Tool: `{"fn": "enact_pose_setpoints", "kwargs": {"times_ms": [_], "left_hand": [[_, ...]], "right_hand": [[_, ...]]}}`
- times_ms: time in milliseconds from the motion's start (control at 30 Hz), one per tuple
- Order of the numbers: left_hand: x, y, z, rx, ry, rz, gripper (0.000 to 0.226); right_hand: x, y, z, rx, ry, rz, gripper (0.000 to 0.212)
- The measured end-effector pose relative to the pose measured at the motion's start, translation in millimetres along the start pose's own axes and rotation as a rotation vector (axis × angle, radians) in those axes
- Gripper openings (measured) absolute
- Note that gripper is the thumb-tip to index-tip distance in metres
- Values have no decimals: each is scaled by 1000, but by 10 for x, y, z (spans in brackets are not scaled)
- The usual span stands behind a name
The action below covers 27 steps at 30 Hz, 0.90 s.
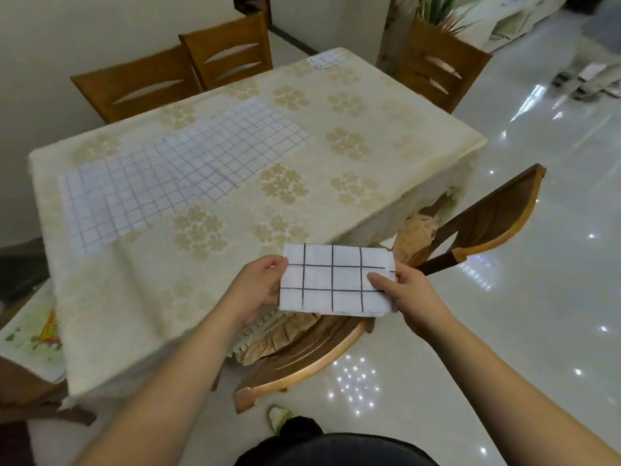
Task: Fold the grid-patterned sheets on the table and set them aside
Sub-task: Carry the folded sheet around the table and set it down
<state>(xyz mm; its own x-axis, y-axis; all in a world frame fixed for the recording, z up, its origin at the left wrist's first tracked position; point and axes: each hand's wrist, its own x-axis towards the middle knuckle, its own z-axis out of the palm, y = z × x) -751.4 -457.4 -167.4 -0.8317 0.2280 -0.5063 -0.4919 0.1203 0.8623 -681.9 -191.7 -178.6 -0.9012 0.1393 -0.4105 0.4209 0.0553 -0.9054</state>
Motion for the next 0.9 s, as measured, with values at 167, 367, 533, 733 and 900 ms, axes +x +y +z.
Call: {"fn": "enact_pose_setpoints", "kwargs": {"times_ms": [167,367,533,733,900], "left_hand": [[-154,33,757,118,-14,56,15],[-389,-57,1810,229,-126,99,12],[-510,-138,2512,300,-191,69,19],[-500,-216,2984,366,-267,17,26],[-364,-210,3265,456,-346,54,23]], "right_hand": [[-405,202,-662,137,65,-24,33],[-905,517,-1517,200,224,-22,26],[-1279,754,-2108,255,333,-1,16],[-1624,984,-2486,375,366,16,22],[-1666,1092,-2661,428,417,27,24]]}}
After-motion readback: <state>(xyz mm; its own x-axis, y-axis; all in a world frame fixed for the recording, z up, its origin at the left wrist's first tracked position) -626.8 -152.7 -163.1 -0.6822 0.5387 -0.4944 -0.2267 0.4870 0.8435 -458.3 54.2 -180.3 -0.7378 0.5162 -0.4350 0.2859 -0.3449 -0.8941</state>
